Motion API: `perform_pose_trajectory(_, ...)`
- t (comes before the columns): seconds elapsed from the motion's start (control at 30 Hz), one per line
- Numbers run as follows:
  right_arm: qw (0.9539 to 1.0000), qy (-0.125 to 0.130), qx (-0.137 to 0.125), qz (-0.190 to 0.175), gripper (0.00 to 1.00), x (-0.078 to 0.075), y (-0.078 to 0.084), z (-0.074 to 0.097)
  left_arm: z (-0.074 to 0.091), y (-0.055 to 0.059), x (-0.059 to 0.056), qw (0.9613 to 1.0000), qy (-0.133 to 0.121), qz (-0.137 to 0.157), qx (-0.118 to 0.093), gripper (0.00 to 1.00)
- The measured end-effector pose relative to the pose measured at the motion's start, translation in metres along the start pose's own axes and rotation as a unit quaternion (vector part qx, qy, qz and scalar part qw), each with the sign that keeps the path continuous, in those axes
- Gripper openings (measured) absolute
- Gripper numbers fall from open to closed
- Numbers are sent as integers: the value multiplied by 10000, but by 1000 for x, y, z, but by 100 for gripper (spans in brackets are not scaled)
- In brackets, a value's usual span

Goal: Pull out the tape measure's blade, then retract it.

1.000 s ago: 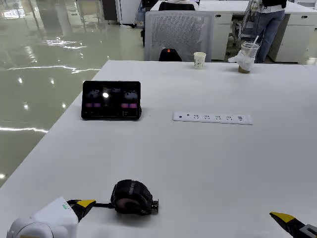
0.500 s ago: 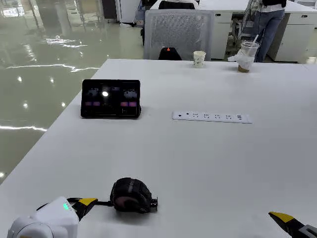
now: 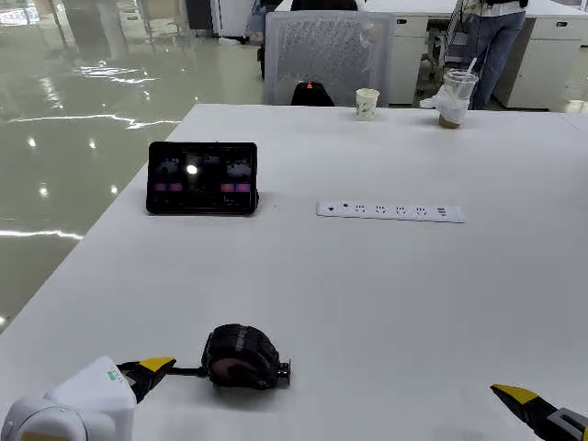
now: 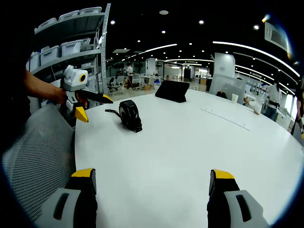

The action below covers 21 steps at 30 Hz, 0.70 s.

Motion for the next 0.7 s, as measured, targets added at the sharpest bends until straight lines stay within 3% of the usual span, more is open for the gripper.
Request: perform_pose_trajectory(0.7,10000,78,6,-31,99,-1,-1,5,3,0,-2,10000,-12,88,-1,99)
Point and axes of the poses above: the centre of the closed fingertips' face, and the gripper's own axes: z roughly backward along the fingers, x roughly to its left, y roughly out of its underside, the point moved 1 cm from there along z, roughly backward along the fingers, and after that the axes turned 15 degrees about -x, right-handed, at the moved point
